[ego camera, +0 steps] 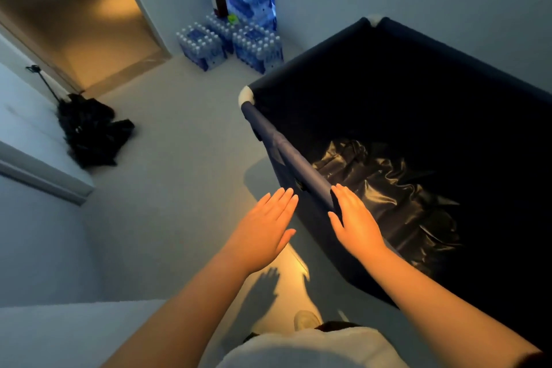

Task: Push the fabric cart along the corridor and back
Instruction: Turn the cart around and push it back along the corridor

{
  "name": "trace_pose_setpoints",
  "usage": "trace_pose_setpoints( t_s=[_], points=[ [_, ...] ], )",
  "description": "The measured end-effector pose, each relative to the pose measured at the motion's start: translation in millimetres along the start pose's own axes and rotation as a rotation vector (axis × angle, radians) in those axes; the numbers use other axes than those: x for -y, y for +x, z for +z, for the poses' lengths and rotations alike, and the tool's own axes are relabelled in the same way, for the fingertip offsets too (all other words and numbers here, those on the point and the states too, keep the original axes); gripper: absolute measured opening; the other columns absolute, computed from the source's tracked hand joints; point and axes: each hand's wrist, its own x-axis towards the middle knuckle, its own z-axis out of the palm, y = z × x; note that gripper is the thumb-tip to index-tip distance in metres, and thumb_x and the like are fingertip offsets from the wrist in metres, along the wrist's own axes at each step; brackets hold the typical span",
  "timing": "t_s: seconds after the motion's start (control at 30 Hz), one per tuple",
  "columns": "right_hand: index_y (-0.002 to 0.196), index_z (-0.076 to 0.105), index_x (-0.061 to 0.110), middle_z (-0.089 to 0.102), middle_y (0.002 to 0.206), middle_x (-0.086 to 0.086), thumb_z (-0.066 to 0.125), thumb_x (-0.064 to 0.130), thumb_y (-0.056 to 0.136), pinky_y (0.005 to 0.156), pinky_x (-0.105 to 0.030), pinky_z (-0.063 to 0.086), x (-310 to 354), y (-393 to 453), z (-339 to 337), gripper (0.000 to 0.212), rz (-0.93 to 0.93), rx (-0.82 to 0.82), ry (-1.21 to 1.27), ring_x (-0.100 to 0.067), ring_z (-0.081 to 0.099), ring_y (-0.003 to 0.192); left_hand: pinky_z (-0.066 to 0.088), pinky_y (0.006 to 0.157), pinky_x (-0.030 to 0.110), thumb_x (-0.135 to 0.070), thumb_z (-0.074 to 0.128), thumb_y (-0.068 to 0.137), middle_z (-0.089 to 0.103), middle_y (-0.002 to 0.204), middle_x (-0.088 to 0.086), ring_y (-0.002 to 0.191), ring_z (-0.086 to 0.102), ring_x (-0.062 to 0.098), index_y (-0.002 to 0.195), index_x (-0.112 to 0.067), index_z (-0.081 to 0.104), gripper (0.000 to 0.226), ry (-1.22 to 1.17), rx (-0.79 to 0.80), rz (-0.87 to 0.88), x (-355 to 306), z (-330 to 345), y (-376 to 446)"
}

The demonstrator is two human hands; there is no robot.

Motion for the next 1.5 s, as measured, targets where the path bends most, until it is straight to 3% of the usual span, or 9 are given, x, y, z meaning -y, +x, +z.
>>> trace_pose_setpoints(
  t_s=[0.3, 0.47, 0.63, 0.7, 0.77, 0.87, 1.0, 1.27, 1.5],
  points=[
    [0.143, 0.033, 0.012, 0.036, 0.148, -0.006, 0.059, 0.030, 0.090, 0.113, -0.034, 0.019, -1.6, -1.8, 16.8, 0.061, 0.273, -0.149, -0.137, -0.019, 0.024, 0.139, -0.001, 0.114, 0.035, -0.037, 0.030, 0.100, 0.006, 0.157, 0.010, 0.143, 0.001, 0.022, 0.147, -0.008, 0.004, 0.061, 0.048, 0.004, 0.477, 71.8, 24.6, 123.9],
    [0.143, 0.032, 0.011, 0.030, 0.151, -0.005, 0.056, 0.031, 0.092, 0.114, -0.035, 0.016, 6.2, -34.1, 16.5, 0.060, 0.574, -0.255, -0.197, -0.019, 0.017, 0.141, 0.001, 0.114, 0.034, -0.036, 0.031, 0.100, 0.007, 0.157, 0.008, 0.143, 0.003, 0.021, 0.148, -0.010, 0.005, 0.060, 0.027, 0.054, 0.809, 68.8, 38.4, 178.8],
    [0.141, 0.036, 0.010, 0.034, 0.149, -0.011, 0.057, 0.031, 0.091, 0.111, -0.044, 0.022, 7.4, -87.7, 7.2, 0.058, 0.895, -0.204, -0.346, -0.030, 0.024, 0.139, 0.000, 0.114, 0.031, -0.043, 0.032, 0.099, 0.009, 0.157, 0.005, 0.143, 0.003, 0.018, 0.148, -0.013, 0.007, 0.063, -0.002, 0.181, 0.996, 58.3, 54.7, 203.4],
    [0.139, 0.039, 0.010, 0.039, 0.146, -0.013, 0.060, 0.028, 0.090, 0.111, -0.046, 0.022, 5.6, -100.8, 4.4, 0.056, 0.970, -0.194, -0.360, -0.033, 0.027, 0.138, 0.007, 0.115, 0.033, -0.039, 0.039, 0.098, 0.023, 0.154, 0.006, 0.141, 0.018, 0.019, 0.147, -0.013, 0.016, 0.060, -0.028, 0.186, 1.051, 58.8, 63.0, 211.7],
    [0.137, 0.042, 0.009, 0.044, 0.142, -0.014, 0.063, 0.022, 0.088, 0.111, -0.046, 0.021, 3.3, -102.9, 2.0, 0.055, 0.973, -0.193, -0.368, -0.034, 0.030, 0.136, 0.024, 0.111, 0.035, -0.033, 0.055, 0.092, 0.049, 0.139, 0.006, 0.127, 0.044, 0.020, 0.139, -0.012, 0.037, 0.054, -0.101, 0.112, 1.100, 60.0, 67.6, 218.2],
    [0.139, 0.040, 0.011, 0.040, 0.145, -0.011, 0.059, 0.021, 0.091, 0.112, -0.045, 0.015, 3.6, -99.7, 2.6, 0.053, 0.971, -0.183, -0.369, -0.032, 0.024, 0.139, 0.039, 0.101, 0.036, -0.031, 0.069, 0.082, 0.064, 0.119, 0.002, 0.109, 0.059, 0.016, 0.126, -0.013, 0.051, 0.051, -0.152, 0.041, 1.126, 62.0, 70.5, 221.6],
    [0.139, 0.040, 0.012, 0.039, 0.146, -0.010, 0.058, 0.021, 0.091, 0.113, -0.043, 0.012, 7.6, -93.3, 5.3, 0.051, 0.971, -0.198, -0.365, -0.029, 0.022, 0.140, 0.039, 0.102, 0.035, -0.032, 0.064, 0.086, 0.062, 0.120, -0.001, 0.110, 0.057, 0.015, 0.129, -0.015, 0.049, 0.049, -0.162, 0.031, 1.120, 69.4, 72.4, 227.7],
    [0.128, 0.053, 0.008, 0.054, 0.133, -0.014, 0.067, 0.016, 0.084, 0.108, -0.051, 0.028, 13.5, -53.0, 18.3, 0.047, 0.941, -0.269, -0.383, -0.035, 0.040, 0.130, 0.045, 0.097, 0.037, -0.028, 0.071, 0.081, 0.065, 0.113, 0.000, 0.101, 0.061, 0.017, 0.124, -0.014, 0.054, 0.048, -0.126, -0.062, 1.068, 99.8, 66.3, 253.8],
    [0.118, 0.060, 0.006, 0.058, 0.125, -0.020, 0.080, 0.011, 0.069, 0.096, -0.059, 0.039, 19.5, 5.1, 27.5, 0.054, 1.000, -0.254, -0.405, -0.042, 0.048, 0.122, 0.047, 0.091, 0.039, -0.020, 0.072, 0.080, 0.065, 0.106, 0.007, 0.094, 0.061, 0.026, 0.119, -0.009, 0.058, 0.043, -0.149, -0.107, 0.869, 126.7, 53.9, 279.8]
  ],
)
